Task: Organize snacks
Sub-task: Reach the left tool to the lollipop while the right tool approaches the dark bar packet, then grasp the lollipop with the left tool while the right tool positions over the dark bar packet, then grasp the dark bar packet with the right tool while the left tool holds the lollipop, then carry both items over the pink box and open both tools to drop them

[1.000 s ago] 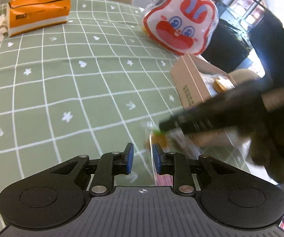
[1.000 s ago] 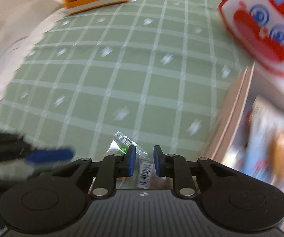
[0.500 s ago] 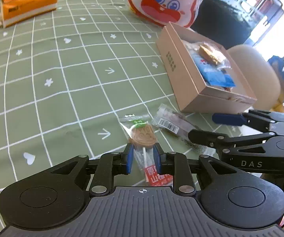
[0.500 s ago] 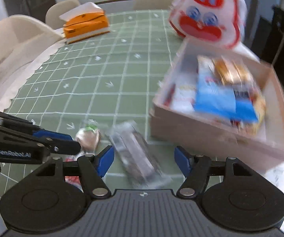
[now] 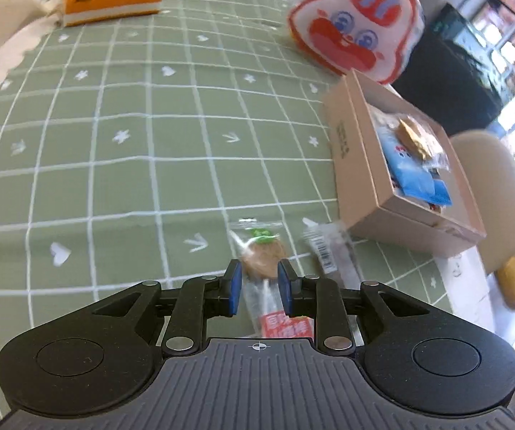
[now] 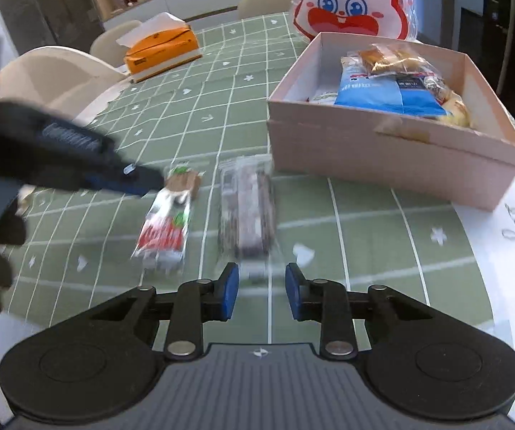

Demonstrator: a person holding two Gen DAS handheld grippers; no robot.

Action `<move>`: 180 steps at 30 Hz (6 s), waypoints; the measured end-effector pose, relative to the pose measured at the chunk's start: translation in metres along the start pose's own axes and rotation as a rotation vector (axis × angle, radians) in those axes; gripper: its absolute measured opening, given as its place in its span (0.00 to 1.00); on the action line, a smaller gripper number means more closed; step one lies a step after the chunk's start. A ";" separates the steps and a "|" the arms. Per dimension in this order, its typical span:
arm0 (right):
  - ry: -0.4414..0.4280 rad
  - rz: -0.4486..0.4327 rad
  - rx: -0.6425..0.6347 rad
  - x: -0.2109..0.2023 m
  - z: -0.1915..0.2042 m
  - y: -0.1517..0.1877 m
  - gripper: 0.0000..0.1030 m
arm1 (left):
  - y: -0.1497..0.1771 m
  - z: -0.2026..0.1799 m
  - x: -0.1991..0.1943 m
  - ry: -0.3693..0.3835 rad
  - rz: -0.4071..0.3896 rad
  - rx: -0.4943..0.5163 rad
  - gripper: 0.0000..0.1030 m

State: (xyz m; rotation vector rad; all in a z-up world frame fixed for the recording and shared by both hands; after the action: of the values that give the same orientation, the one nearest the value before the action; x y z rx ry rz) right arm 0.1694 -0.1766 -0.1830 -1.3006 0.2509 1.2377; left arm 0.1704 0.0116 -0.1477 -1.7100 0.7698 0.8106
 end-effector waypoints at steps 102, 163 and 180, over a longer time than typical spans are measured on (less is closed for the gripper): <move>0.213 -0.010 -0.004 0.001 -0.012 0.003 0.64 | 0.005 -0.038 0.028 -0.043 -0.009 0.490 0.44; 0.252 -0.093 -0.019 -0.030 0.051 0.060 0.60 | 0.072 0.009 -0.032 0.102 0.001 0.386 0.41; 0.170 -0.322 -0.005 -0.136 0.013 -0.069 0.32 | -0.035 -0.086 -0.111 0.309 -0.251 0.347 0.40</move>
State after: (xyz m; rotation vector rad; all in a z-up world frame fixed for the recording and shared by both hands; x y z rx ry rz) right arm 0.1634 -0.2239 -0.0379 -1.3908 0.1514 0.8577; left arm 0.1486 -0.0508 -0.0189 -1.5895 0.8263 0.2250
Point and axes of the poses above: each gripper's, at about its wrist camera, not at the fingertips, and x roughly the way its jaws point, z to its left, y to its underside, the point moved 8 cm from there along x, roughly the way its jaws point, and after that the axes turned 9 degrees about x, right-handed, at the moved point
